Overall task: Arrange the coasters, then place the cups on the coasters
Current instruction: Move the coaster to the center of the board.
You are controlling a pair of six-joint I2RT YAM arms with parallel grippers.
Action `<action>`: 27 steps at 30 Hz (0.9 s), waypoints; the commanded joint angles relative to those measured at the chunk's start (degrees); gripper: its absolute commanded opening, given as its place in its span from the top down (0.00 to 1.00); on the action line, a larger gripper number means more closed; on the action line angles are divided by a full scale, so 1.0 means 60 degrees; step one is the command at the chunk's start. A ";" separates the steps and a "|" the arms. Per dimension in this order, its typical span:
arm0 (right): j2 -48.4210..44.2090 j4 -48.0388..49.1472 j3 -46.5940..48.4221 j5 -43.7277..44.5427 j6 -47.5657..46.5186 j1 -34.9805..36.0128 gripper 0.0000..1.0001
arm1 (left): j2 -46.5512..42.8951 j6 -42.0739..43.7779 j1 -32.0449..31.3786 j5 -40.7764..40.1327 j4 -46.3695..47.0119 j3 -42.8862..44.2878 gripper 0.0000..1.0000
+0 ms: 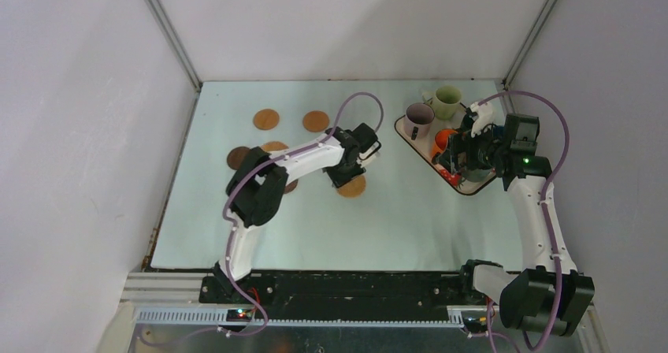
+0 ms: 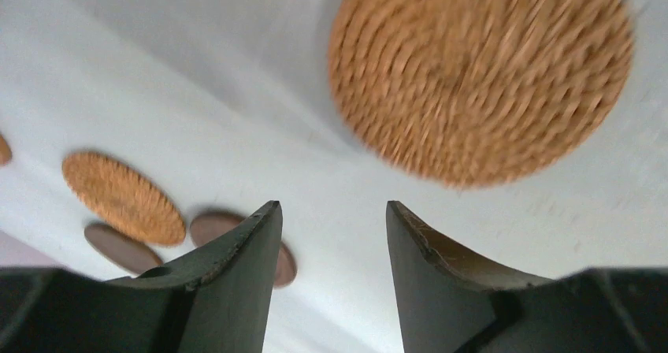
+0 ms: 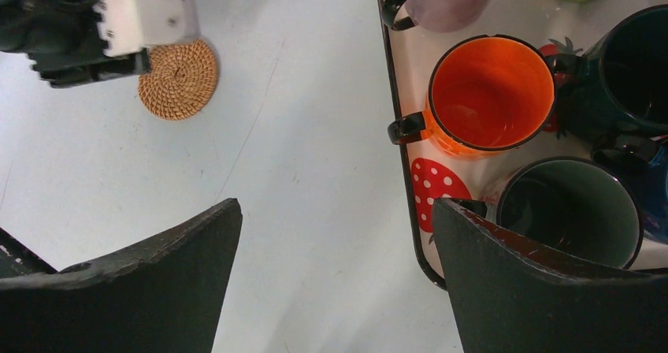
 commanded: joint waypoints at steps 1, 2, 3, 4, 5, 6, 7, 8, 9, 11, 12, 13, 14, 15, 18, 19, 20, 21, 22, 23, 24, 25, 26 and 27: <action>-0.0159 0.0062 -0.0020 -0.0178 -0.0013 -0.0027 0.05 | -0.2158 0.0274 0.0882 0.0006 0.0581 -0.1353 0.41; -0.0154 0.0068 -0.0020 -0.0175 -0.0027 0.0007 0.05 | -0.2558 0.0322 0.1254 -0.0018 0.0651 -0.1580 0.41; -0.0143 0.0069 -0.0020 -0.0129 -0.0035 0.0032 0.05 | -0.2722 0.0412 0.1428 -0.0105 0.0791 -0.2018 0.41; -0.0113 0.0067 -0.0020 -0.0099 -0.0047 0.0095 0.05 | -0.2955 0.0449 0.1808 -0.0201 0.0851 -0.2221 0.41; -0.0108 0.0080 -0.0020 -0.0029 -0.0052 0.0127 0.05 | -0.3053 0.0536 0.1998 -0.0231 0.0988 -0.2651 0.41; -0.0079 0.0080 -0.0020 0.0002 -0.0052 0.0206 0.05 | -0.3199 0.0577 0.2335 -0.0304 0.1059 -0.2837 0.41; -0.0069 0.0090 -0.0020 0.0077 -0.0054 0.0242 0.05 | -0.3291 0.0674 0.2504 -0.0334 0.1259 -0.3215 0.42; -0.0073 0.0097 -0.0020 0.0106 -0.0056 0.0294 0.05 | -0.3316 0.0712 0.2802 -0.0386 0.1349 -0.3398 0.42; -0.0066 0.0106 -0.0020 0.0143 -0.0056 0.0314 0.05 | -0.3312 0.0777 0.2927 -0.0404 0.1555 -0.3685 0.42; -0.0060 0.0113 -0.0022 0.0195 -0.0049 0.0362 0.05 | -0.3207 0.0856 0.3220 -0.0462 0.1834 -0.4011 0.53; -0.0060 0.0114 -0.0021 0.0209 -0.0045 0.0363 0.05 | -0.3149 0.0923 0.3333 -0.0473 0.1907 -0.4088 0.58; -0.0049 0.0114 -0.0024 0.0220 -0.0035 0.0353 0.05 | -0.2978 0.0939 0.3361 -0.0492 0.2054 -0.4202 0.64; -0.0039 0.0114 -0.0021 0.0223 -0.0031 0.0352 0.05 | -0.2888 0.0951 0.3394 -0.0572 0.2112 -0.4235 0.66; -0.0029 0.0114 -0.0021 0.0223 -0.0014 0.0343 0.05 | -0.2667 0.0946 0.3399 -0.0592 0.2189 -0.4246 0.71; -0.0030 0.0114 -0.0028 0.0187 0.0008 0.0271 0.05 | -0.2385 0.0865 0.3417 -0.0485 0.2117 -0.3982 0.85; -0.0037 0.0118 -0.0024 0.0169 0.0015 0.0228 0.05 | -0.2278 0.0844 0.3418 -0.0476 0.2066 -0.3913 0.93; -0.0056 0.0109 -0.0021 0.0122 0.0030 0.0201 0.05 | -0.2223 0.0832 0.3408 -0.0462 0.1991 -0.3777 0.96; -0.0077 0.0102 -0.0021 0.0092 0.0046 0.0137 0.05 | -0.2127 0.0813 0.3413 -0.0471 0.1956 -0.3715 0.98; -0.0090 0.0094 -0.0020 0.0044 0.0053 0.0104 0.05 | -0.2097 0.0802 0.3418 -0.0420 0.1854 -0.3621 0.99; -0.0137 0.0098 -0.0020 0.0002 0.0070 0.0043 0.05 | -0.2055 0.0798 0.3418 -0.0294 0.1800 -0.3586 1.00; -0.0149 0.0092 -0.0020 -0.0077 0.0080 0.0006 0.05 | -0.2039 0.0788 0.3412 -0.0212 0.1668 -0.3523 1.00; -0.0181 0.0083 -0.0020 -0.0110 0.0084 -0.0058 0.05 | -0.2008 0.0783 0.3406 -0.0026 0.1604 -0.3500 1.00; -0.0186 0.0084 -0.0020 -0.0160 0.0094 -0.0089 0.05 | -0.1986 0.0751 0.3398 0.0047 0.1491 -0.3454 1.00; -0.0212 0.0081 -0.0020 -0.0181 0.0091 -0.0119 0.05 | -0.1975 0.0743 0.3377 0.0141 0.1450 -0.3437 1.00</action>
